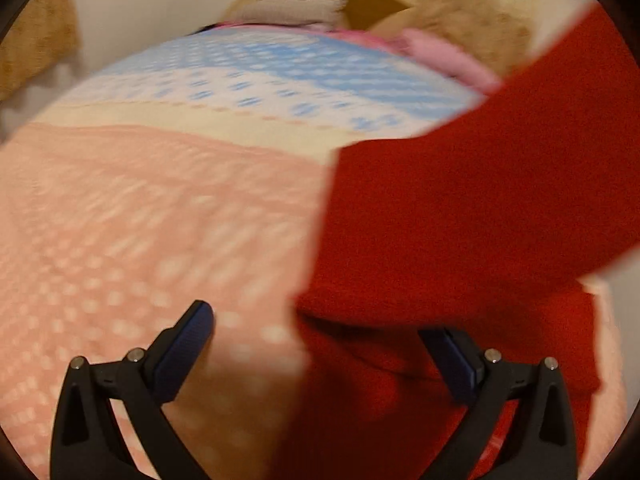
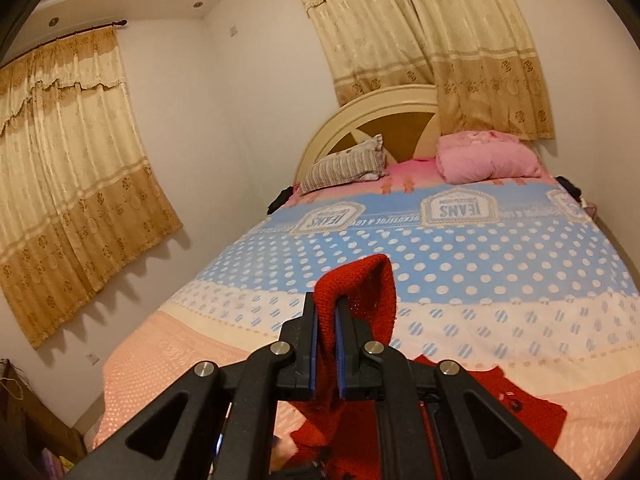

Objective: Fold small clothes
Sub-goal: 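Fold the held hem up onto the collar with the right tool, release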

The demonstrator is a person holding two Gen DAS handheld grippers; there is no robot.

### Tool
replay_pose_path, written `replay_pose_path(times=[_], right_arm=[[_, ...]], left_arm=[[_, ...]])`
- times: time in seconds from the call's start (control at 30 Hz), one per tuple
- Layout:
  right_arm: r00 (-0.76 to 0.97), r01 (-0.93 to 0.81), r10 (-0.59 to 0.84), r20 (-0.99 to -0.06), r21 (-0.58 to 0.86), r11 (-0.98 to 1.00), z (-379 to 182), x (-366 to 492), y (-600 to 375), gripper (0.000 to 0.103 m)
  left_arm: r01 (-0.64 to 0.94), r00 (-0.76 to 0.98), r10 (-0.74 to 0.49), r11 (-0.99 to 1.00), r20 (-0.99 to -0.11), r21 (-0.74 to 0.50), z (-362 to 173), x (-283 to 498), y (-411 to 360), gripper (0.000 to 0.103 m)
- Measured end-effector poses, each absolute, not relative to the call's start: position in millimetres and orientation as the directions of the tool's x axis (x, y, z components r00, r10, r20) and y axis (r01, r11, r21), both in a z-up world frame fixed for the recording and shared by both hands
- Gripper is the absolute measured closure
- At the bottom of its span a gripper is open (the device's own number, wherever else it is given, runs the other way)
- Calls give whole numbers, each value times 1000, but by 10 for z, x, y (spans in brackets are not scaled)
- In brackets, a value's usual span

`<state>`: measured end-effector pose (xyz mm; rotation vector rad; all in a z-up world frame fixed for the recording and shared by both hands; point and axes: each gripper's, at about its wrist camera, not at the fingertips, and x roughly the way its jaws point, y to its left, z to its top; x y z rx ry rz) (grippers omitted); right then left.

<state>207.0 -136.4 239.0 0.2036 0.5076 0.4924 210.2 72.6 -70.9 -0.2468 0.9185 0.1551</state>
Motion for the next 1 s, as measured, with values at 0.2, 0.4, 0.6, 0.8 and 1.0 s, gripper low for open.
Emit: replay_pose_path(times=[0.2, 0.4, 0.6, 0.8, 1.0], right_arm=[[769, -291, 416, -486, 313, 904, 1939, 2103, -1976, 96], [680, -91, 293, -673, 319, 944, 799, 2225, -2762, 96], [584, 65, 249, -773, 350, 934, -167, 2234, -3282, 96], [565, 59, 205, -799, 287, 956, -460, 2133, -3271, 96], [588, 67, 200, -784, 294, 953, -289, 2070, -3282, 85]], left_arm=[[-332, 578, 54, 927, -814, -174, -842, 2063, 972, 0], [-344, 577, 84, 927, -813, -149, -879, 2061, 917, 0], [-350, 569, 111, 929, -815, -118, -906, 2129, 879, 0], [-355, 566, 123, 929, -815, -106, -921, 2152, 867, 0], [-357, 569, 124, 928, -813, -108, -930, 2162, 858, 0]])
